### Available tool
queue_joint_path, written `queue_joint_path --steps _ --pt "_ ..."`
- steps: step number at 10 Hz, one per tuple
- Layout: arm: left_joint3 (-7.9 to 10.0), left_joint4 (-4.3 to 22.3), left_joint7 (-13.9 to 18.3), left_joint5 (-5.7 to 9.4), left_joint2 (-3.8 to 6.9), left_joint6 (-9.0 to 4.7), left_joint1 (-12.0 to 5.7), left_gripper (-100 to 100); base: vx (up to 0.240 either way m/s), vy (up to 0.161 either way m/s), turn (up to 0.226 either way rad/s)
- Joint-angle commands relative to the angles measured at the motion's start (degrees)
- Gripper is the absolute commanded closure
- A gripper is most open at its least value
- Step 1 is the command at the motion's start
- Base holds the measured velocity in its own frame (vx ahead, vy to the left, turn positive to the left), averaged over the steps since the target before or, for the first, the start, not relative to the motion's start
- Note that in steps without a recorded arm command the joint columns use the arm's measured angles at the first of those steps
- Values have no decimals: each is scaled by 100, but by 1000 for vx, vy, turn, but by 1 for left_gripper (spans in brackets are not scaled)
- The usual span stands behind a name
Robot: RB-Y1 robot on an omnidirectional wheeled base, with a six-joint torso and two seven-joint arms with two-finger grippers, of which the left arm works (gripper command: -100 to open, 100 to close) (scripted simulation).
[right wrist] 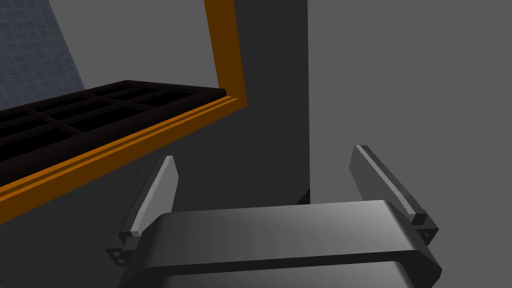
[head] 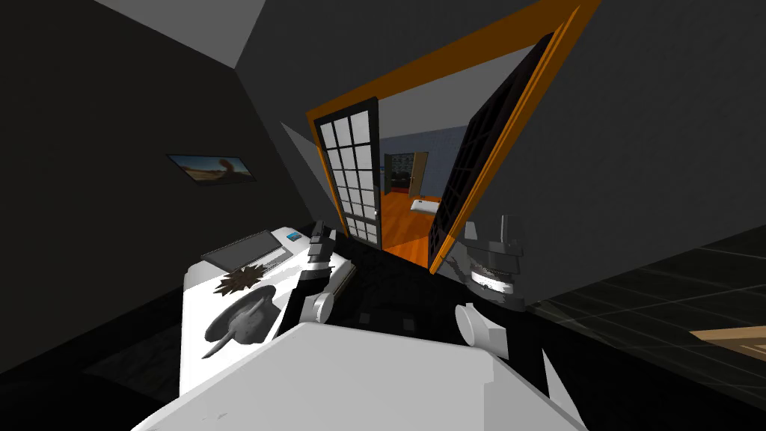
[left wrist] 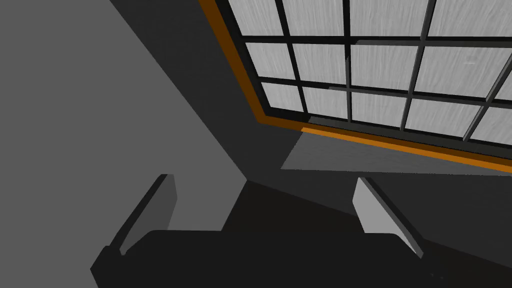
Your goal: Push the door open
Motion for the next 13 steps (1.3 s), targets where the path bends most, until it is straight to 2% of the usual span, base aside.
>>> queue_joint_path --steps 1,7,13 --pt "35 218 -198 -53 60 -68 -68 -100 33 75 -89" --pt "136 846 -768 -207 196 -264 -264 -100 134 21 -52" --pt "265 1649 -1497 -404 321 -515 -515 -100 90 32 -62"
